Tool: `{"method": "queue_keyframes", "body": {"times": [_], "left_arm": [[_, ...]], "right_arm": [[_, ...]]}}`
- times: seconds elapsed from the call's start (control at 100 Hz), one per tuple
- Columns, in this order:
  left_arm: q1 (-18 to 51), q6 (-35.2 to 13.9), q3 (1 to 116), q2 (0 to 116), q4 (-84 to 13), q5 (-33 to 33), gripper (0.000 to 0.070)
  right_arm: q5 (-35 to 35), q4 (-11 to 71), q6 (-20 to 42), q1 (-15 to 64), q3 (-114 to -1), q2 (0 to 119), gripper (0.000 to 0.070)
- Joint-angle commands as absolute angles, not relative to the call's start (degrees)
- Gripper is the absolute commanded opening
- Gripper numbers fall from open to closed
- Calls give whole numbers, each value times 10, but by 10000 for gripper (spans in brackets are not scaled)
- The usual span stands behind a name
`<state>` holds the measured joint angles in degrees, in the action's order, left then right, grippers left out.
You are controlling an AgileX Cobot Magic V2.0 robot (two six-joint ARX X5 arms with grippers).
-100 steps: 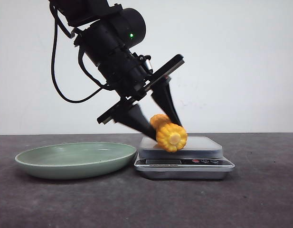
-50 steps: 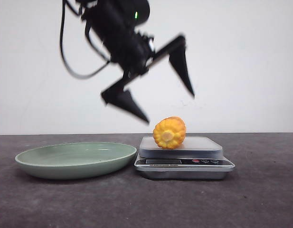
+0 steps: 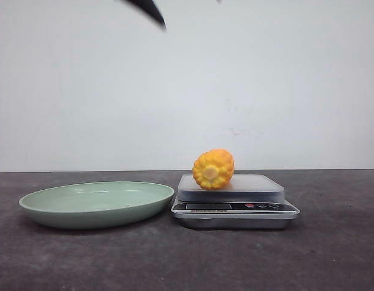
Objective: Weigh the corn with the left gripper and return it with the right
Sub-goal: 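Raise the left gripper away from the scale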
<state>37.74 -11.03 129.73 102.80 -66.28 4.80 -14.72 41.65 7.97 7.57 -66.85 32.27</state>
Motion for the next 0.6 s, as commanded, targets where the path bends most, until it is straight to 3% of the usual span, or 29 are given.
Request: {"method": "queue_keyframes", "body": {"times": [0.0, 0.18, 0.41, 0.59], "left_arm": [[384, -91, 1340, 993, -659, 44, 620], [384, -90, 1364, 893, -672, 23, 620], [384, -48, 1364, 783, -807, -65, 620], [384, -39, 1363, 708, -832, -75, 620]], "right_arm": [[-145, 413, 88, 78, -679, 329, 687], [-146, 413, 88, 78, -679, 341, 687], [-157, 415, 88, 78, -679, 364, 687], [-247, 371, 104, 79, -679, 406, 687]]}}
